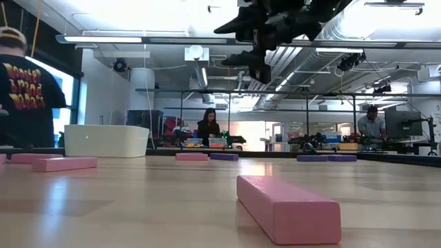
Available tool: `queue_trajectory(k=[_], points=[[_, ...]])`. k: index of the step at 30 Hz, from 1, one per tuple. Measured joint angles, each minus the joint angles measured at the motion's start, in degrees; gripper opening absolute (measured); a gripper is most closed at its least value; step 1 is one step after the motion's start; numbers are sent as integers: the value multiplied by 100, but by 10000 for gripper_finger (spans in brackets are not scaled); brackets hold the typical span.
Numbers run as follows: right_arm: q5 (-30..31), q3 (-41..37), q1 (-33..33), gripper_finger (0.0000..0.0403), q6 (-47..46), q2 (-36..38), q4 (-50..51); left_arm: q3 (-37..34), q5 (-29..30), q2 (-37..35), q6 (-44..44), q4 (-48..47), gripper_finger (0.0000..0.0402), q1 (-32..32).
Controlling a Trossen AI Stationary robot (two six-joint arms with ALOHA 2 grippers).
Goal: Sort blocks
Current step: Put the blue wooden block into the yellow bin
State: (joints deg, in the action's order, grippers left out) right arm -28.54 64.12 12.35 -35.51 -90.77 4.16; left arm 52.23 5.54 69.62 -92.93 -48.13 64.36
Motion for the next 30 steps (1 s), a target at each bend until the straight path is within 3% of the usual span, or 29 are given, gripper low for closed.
queue_trajectory(k=[6, 14, 16, 19, 23, 30], points=[[61, 0, 237, 199, -30, -1, -58, 0, -59, 94, -132, -11, 101, -68], [82, 0, 475, 199, -44, -1, -201, 30, -66, -335, -678, -75, 162, -129], [154, 0, 570, 199, -45, -4, -180, 98, 187, -561, -692, -58, 173, -226], [512, 3, 770, 199, -141, -63, -189, 213, 1245, -961, -530, -163, 182, -464], [861, 472, 1014, 199, 231, -599, 496, 238, 2408, -1384, 621, -258, 183, -1240], [2712, 2832, 1227, 199, 1816, -2559, 3247, 236, 2476, -1475, 2608, -347, 184, -3286]])
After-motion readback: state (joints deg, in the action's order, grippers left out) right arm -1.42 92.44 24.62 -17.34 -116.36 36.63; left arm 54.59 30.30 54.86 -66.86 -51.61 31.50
